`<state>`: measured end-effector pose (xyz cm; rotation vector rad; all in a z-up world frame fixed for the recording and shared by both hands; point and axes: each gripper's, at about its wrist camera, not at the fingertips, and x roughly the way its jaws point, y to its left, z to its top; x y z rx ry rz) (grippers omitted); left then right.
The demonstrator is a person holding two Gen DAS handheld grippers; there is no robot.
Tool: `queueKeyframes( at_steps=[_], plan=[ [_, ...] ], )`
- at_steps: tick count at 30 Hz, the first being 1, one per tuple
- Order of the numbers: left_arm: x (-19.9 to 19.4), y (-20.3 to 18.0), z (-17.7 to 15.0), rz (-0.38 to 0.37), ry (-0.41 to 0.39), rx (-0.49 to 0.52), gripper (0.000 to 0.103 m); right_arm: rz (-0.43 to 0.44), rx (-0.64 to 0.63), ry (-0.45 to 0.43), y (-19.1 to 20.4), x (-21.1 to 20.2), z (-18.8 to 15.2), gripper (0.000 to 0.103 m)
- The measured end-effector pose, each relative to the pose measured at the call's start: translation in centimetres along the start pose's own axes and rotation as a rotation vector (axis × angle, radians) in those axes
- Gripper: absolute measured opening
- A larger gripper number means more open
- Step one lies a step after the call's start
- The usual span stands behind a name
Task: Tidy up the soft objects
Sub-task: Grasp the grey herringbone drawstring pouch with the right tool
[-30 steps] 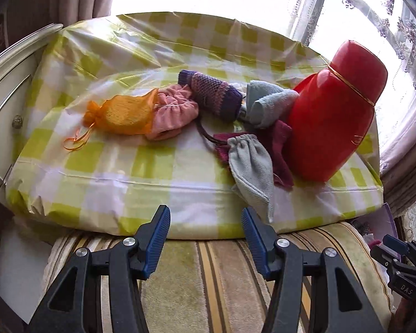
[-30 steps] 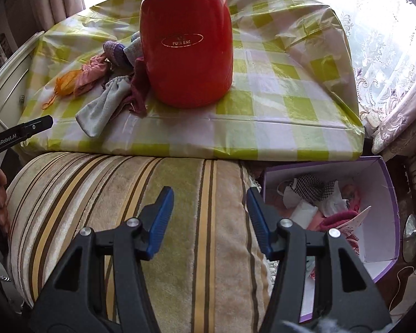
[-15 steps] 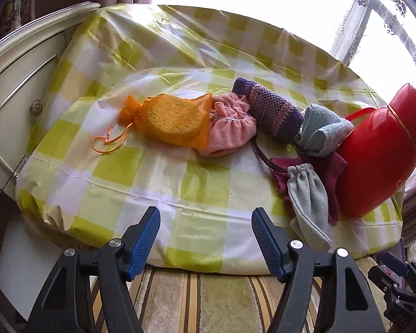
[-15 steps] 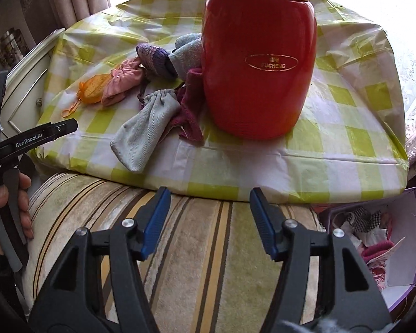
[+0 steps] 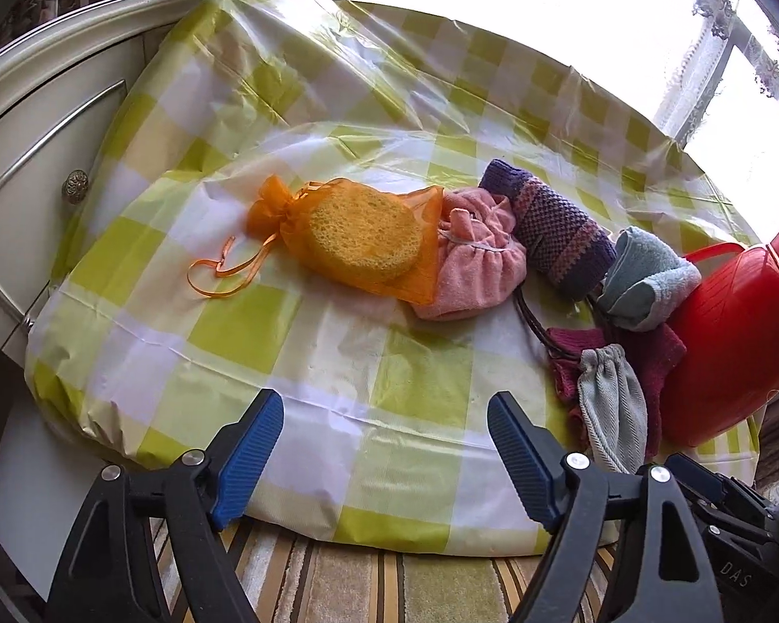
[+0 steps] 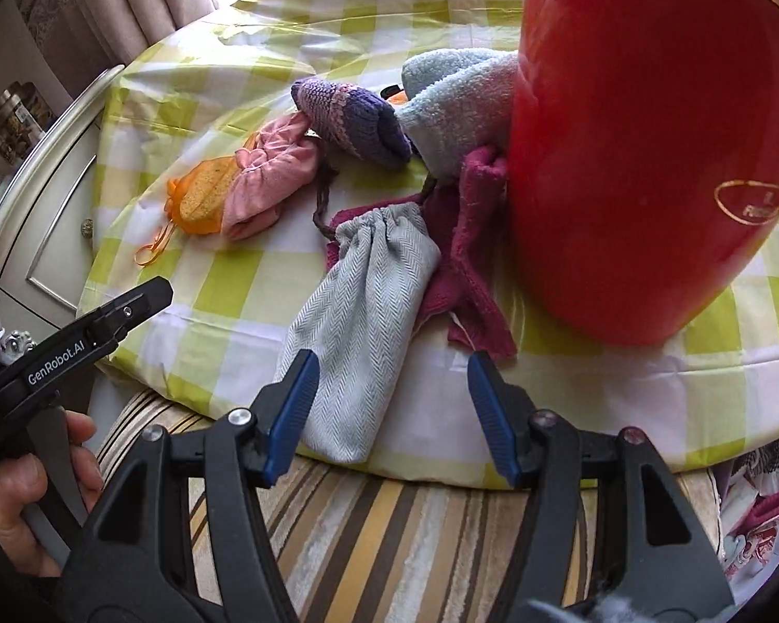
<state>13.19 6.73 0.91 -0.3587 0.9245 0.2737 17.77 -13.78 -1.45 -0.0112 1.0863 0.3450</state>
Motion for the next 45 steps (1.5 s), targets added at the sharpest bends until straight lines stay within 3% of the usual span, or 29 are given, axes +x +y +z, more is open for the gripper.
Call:
queueKeyframes(
  at_steps=[9, 11, 14, 20, 29, 41, 45],
  plan=[
    [1.2, 1.1, 1.6, 0.013, -0.019, -0.038, 0.084, -0.01, -0.003, -0.002, 0.9, 2.9, 1.9, 0.061],
    [1.6, 1.6, 2.2, 0.016, -0.028, -0.058, 0.085, -0.014, -0.009, 0.003, 1.2, 3.4, 2.0, 0.047],
    [2.3, 2.1, 3.1, 0.024, -0.037, -0.081, 0.087, -0.01, -0.021, 0.012, 1.5, 3.9, 1.8, 0.034],
    [3.7, 2.9, 5.3, 0.03, -0.062, -0.12, 0.097, 0.001, -0.117, -0.049, 3.2, 3.3, 1.2, 0.018],
    [8.3, 2.4, 8.7, 0.036, -0.014, -0.127, 0.097, 0.038, -0.244, -0.124, 5.3, 2.3, 0.1, 0.016],
    [11.9, 0.3, 9.6, 0.115, 0.052, -0.063, 0.102, 0.079, -0.211, -0.093, 4.6, 3.5, 0.2, 0.016],
    [12.2, 0.1, 9.3, 0.186, 0.042, 0.01, 0.093, 0.09, -0.2, -0.094, 4.3, 3.6, 0.2, 0.016]
  ],
)
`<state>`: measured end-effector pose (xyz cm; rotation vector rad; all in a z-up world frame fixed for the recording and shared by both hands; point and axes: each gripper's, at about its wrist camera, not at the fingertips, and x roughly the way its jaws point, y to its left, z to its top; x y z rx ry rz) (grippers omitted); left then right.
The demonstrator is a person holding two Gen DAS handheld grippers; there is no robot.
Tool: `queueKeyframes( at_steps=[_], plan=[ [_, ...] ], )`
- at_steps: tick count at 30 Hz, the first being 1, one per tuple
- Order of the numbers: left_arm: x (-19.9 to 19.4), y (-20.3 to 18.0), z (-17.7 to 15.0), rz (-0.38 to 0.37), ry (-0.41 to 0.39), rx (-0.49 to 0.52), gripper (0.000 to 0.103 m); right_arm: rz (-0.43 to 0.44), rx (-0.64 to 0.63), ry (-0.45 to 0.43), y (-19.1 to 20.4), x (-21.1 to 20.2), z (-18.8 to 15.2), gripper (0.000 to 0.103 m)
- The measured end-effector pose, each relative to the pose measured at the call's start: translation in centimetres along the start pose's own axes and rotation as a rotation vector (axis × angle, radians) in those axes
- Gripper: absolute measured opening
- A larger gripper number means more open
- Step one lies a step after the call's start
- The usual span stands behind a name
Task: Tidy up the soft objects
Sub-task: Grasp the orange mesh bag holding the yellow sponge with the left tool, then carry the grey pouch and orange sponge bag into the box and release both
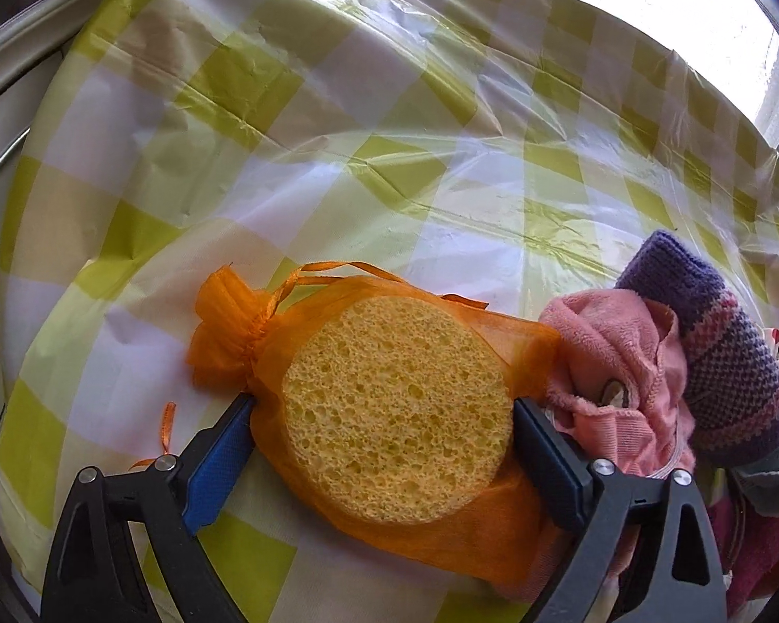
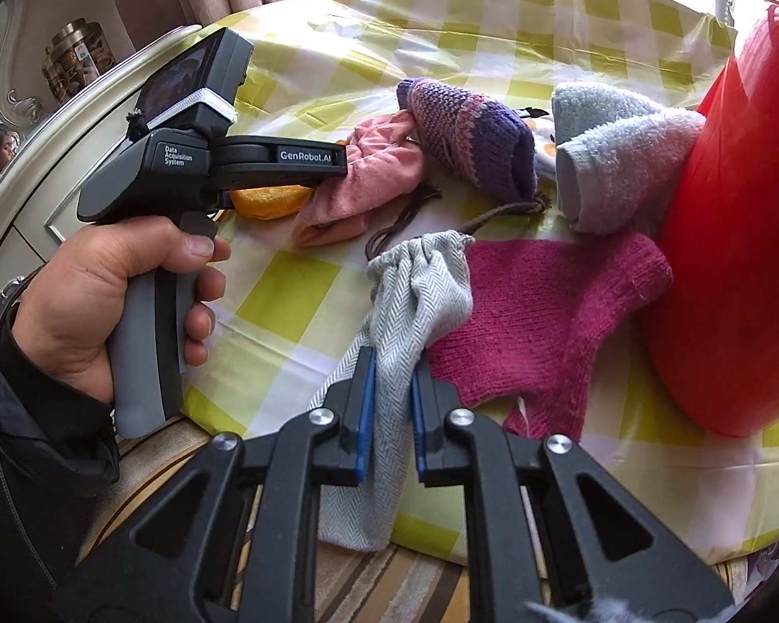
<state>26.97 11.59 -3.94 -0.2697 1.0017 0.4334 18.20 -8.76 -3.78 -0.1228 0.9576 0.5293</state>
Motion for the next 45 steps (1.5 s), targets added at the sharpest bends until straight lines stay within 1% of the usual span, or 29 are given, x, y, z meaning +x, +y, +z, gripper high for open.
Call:
queueKeyframes(
  at_steps=[2, 6, 14, 18, 21, 27, 35, 45],
  plan=[
    [-0.4, 0.0, -0.2, -0.003, -0.016, 0.002, 0.08, 0.002, 0.001, -0.006, 0.0, -0.1, 0.0, 0.016],
    [-1.2, 0.4, -1.3, -0.007, -0.04, -0.008, 0.08, 0.008, 0.002, -0.016, -0.2, -0.4, -0.1, 0.016],
    [-4.6, 2.2, -4.2, 0.048, -0.095, -0.047, 0.08, 0.011, -0.01, -0.03, 0.0, -1.1, -0.5, 0.015],
    [-6.4, 2.8, -5.5, 0.048, -0.122, -0.07, 0.08, 0.016, -0.045, -0.044, 0.8, -2.0, -0.9, 0.015],
    [-8.2, 2.7, -6.5, 0.042, -0.141, -0.064, 0.08, 0.015, -0.071, -0.062, 1.4, -2.9, -1.3, 0.015],
    [-10.6, 1.2, -8.5, -0.012, -0.137, -0.025, 0.08, 0.002, -0.046, -0.08, 0.8, -4.7, -1.9, 0.015],
    [-13.6, -1.6, -10.8, -0.098, -0.138, 0.052, 0.08, -0.025, -0.01, -0.101, -0.5, -7.7, -3.3, 0.015],
    [-17.4, -6.6, -14.0, -0.192, -0.132, 0.173, 0.08, -0.078, 0.069, -0.13, -3.5, -12.1, -5.6, 0.015]
  ],
)
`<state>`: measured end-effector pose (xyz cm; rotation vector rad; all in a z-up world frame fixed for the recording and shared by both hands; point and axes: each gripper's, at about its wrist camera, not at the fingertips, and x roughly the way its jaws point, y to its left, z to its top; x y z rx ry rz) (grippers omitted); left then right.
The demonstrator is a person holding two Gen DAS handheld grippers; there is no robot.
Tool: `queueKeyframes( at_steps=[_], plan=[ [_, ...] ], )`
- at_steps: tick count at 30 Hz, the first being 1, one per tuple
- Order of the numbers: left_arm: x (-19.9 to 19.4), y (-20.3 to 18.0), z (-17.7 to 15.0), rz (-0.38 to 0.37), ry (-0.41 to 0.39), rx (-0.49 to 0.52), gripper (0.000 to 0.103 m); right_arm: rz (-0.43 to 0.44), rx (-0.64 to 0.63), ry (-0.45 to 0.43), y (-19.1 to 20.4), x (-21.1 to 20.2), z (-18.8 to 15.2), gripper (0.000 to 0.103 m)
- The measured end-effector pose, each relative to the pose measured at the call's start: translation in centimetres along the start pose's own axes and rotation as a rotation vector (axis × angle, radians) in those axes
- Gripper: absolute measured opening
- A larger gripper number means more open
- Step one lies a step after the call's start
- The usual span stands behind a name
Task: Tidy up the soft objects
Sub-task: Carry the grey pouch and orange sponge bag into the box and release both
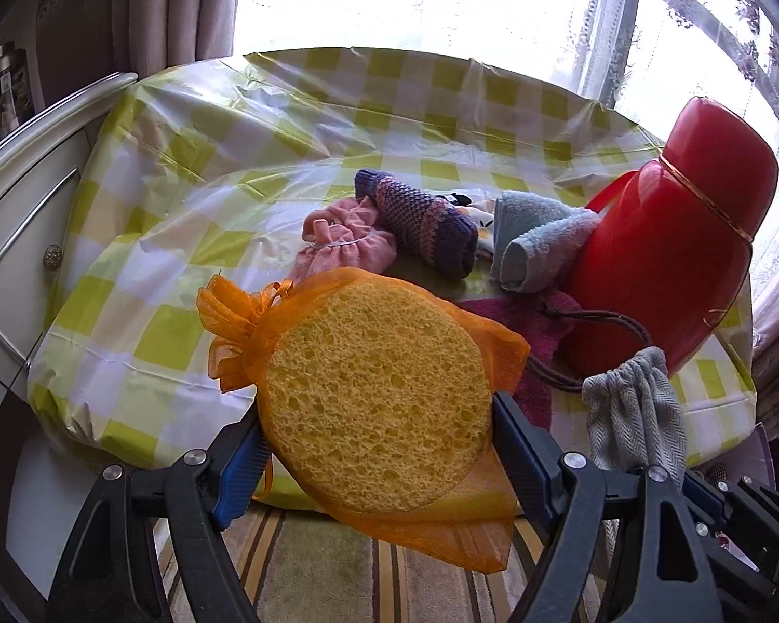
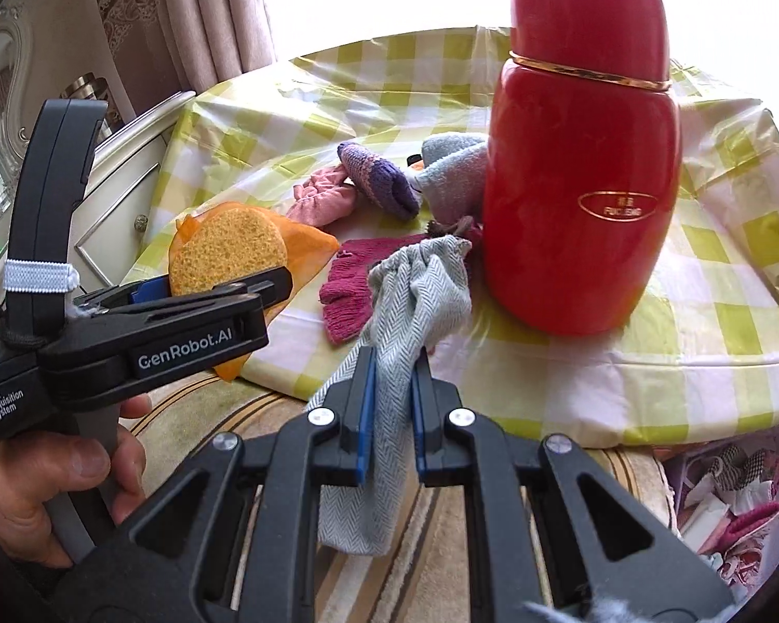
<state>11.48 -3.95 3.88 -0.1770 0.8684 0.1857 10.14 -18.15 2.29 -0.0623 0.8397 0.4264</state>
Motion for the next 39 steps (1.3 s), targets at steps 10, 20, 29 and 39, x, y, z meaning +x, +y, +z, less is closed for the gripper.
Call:
queueKeyframes(
  at_steps=[10, 20, 29, 39],
  plan=[
    [-1.8, -6.5, -1.7, -0.101, 0.004, 0.117, 0.08, -0.087, 0.109, -0.029, -4.8, -5.5, -2.4, 0.015],
    [-3.4, -13.4, -3.7, -0.231, 0.019, 0.25, 0.08, -0.245, 0.282, -0.051, -13.4, -11.2, -5.9, 0.015],
    [-5.4, -21.1, -6.7, -0.39, 0.057, 0.414, 0.08, -0.435, 0.424, 0.01, -20.9, -14.6, -11.3, 0.015],
    [-7.3, -27.3, -9.9, -0.577, 0.129, 0.553, 0.087, -0.541, 0.541, 0.076, -26.0, -16.9, -15.0, 0.017]
  ],
)
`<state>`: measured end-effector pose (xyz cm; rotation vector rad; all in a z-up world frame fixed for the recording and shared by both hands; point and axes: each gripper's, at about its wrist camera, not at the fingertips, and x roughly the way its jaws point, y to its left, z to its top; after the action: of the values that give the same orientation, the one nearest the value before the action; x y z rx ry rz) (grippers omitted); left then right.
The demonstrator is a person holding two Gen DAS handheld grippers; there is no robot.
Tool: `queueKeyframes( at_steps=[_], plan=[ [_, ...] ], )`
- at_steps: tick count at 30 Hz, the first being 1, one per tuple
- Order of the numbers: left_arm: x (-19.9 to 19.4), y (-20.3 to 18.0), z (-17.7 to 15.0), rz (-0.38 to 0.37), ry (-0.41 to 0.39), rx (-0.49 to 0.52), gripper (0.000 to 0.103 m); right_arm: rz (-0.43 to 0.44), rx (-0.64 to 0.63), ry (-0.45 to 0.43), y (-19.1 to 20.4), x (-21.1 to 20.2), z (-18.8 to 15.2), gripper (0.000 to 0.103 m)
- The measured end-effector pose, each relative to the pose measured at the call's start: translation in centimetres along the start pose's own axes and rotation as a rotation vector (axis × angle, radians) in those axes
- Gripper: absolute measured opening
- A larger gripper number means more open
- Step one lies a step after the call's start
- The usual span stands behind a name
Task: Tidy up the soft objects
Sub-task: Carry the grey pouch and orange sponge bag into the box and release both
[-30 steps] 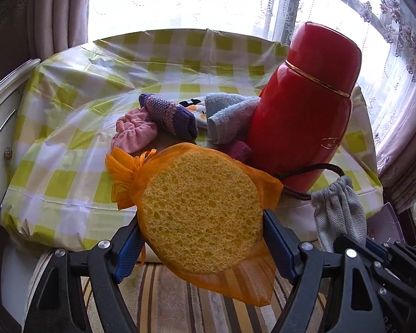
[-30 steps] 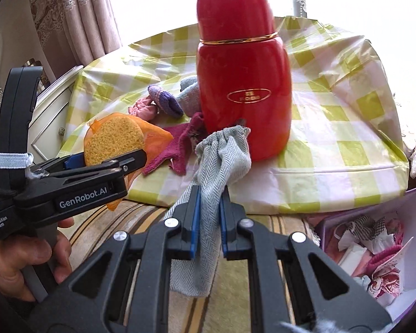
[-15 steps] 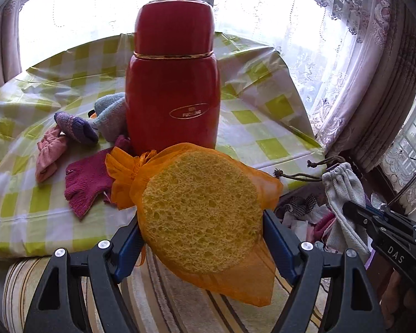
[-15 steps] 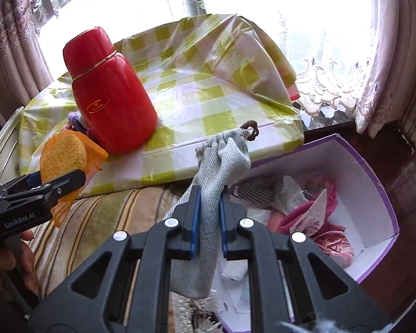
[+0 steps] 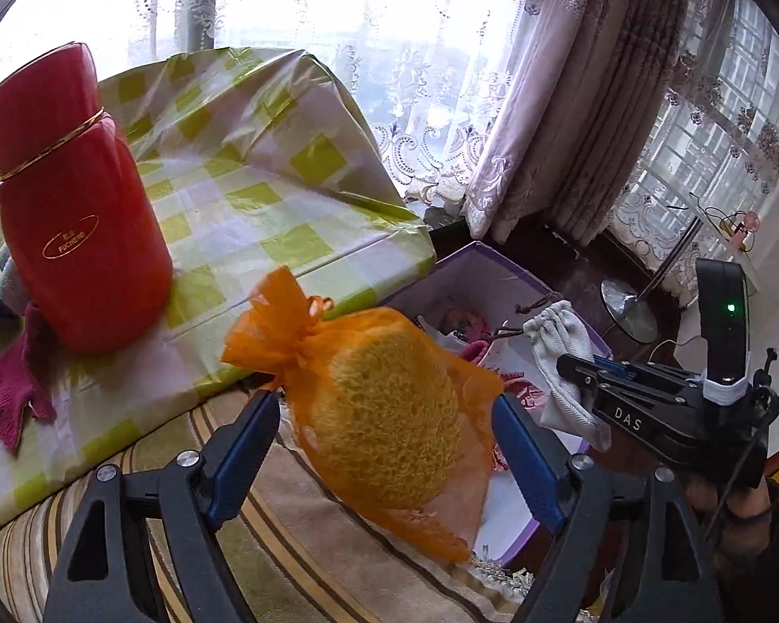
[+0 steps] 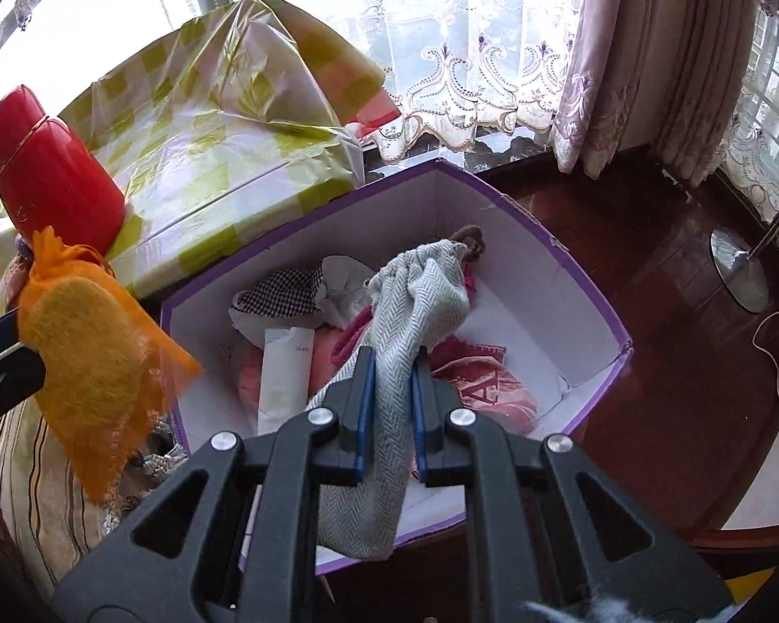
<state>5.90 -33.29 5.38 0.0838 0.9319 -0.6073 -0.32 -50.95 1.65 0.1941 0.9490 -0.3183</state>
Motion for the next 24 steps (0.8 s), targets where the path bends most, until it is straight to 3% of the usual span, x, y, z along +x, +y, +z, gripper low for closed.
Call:
queueKeyframes(
  at_steps=[3, 5, 7, 17, 24],
  plan=[
    [1.1, -0.7, 0.0, -0.017, 0.036, 0.015, 0.088, -0.013, 0.023, 0.002, -0.9, 0.0, 0.2, 0.03],
    [1.2, -0.6, -0.3, -0.006, 0.044, 0.008, 0.088, -0.016, 0.023, -0.012, -1.0, -0.2, 0.4, 0.049],
    [1.2, -0.1, -0.4, 0.009, 0.049, -0.014, 0.088, -0.013, 0.018, -0.027, -0.8, -0.4, 0.5, 0.056],
    [0.8, 2.3, -0.8, 0.095, 0.046, -0.064, 0.088, 0.055, -0.034, -0.029, 2.3, -0.7, 0.5, 0.056],
    [-0.3, 4.8, -1.4, 0.127, 0.018, -0.109, 0.088, 0.149, -0.116, -0.028, 7.0, -1.2, 0.7, 0.056]
  ],
)
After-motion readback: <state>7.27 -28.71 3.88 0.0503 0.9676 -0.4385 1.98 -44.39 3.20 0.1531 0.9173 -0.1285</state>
